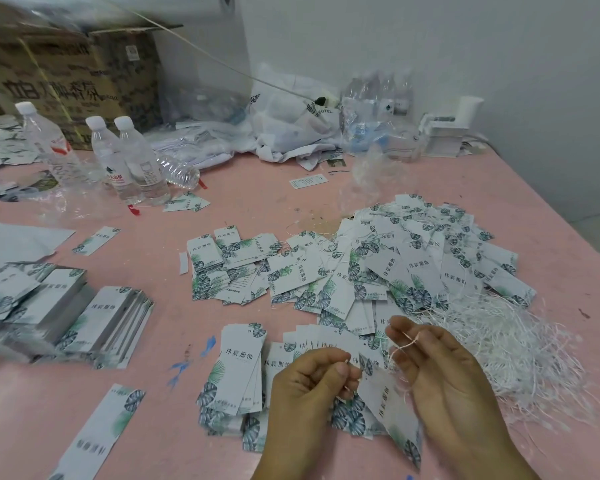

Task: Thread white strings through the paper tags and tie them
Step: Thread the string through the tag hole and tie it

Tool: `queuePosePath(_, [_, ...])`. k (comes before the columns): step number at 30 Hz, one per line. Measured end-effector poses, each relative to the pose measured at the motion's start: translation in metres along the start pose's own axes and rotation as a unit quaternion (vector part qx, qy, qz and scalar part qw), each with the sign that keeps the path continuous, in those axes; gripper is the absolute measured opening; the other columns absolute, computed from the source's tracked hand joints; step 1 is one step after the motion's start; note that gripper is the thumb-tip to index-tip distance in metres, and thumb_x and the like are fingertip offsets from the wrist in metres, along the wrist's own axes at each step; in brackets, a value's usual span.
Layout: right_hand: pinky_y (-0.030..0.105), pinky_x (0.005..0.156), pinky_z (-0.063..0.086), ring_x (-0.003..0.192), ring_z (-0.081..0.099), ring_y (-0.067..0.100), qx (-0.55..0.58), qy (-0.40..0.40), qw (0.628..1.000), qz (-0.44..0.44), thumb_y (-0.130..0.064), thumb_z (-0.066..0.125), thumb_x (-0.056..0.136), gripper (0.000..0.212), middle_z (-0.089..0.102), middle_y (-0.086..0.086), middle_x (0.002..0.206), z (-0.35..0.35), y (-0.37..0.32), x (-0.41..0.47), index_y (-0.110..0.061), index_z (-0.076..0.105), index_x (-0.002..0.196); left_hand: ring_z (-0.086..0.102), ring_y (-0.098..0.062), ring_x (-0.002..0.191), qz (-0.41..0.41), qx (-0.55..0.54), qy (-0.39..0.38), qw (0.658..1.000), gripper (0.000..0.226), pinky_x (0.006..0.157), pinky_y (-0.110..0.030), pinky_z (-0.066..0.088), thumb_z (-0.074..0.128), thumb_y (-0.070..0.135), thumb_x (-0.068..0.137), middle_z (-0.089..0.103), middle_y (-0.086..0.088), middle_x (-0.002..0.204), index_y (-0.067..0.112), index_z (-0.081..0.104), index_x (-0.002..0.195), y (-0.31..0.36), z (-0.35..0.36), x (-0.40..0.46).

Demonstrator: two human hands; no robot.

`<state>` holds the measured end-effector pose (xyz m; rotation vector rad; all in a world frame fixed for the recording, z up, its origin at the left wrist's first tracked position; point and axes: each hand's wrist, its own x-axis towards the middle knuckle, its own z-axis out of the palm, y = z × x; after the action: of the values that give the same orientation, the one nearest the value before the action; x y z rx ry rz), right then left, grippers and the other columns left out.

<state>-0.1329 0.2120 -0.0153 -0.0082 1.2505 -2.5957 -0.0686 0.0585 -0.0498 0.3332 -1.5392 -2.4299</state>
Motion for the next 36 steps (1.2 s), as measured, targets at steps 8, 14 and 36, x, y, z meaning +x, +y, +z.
queuePosePath(8, [0.022,0.048,0.048,0.052,0.055,0.015,-0.108,-0.045,0.993,0.035,-0.010,0.067,0.072,0.014,0.061,0.015,0.067,0.005,0.009,-0.009,-0.007,0.074,0.084,0.056,-0.011,0.063,0.035,0.045,-0.006,0.998,0.025,0.060,-0.020,0.048,0.079,0.031,0.066,0.066,-0.004,0.067,0.015,0.078,0.085,0.000,0.002,0.000])
queuePosePath(14, [0.025,0.059,0.053,0.061,0.063,0.018,-0.293,-0.065,0.954,-0.016,0.002,0.062,0.086,0.027,0.070,0.015,0.073,0.009,0.013,-0.016,-0.019,0.076,0.097,0.059,-0.012,0.062,0.019,0.048,-0.012,0.999,0.016,0.060,-0.022,0.049,0.078,0.018,0.070,0.069,-0.006,0.066,0.013,0.079,0.085,0.003,0.003,-0.001])
queuePosePath(36, [0.010,0.064,0.048,0.068,0.065,0.004,-0.445,-0.046,0.880,-0.158,0.005,0.072,0.080,0.041,0.070,-0.008,0.076,0.014,0.015,-0.023,-0.036,0.074,0.081,0.055,-0.008,0.056,0.009,0.108,-0.016,0.994,0.009,0.055,-0.021,0.045,0.073,0.019,0.072,0.067,-0.001,0.061,0.016,0.078,0.078,0.006,0.008,-0.003])
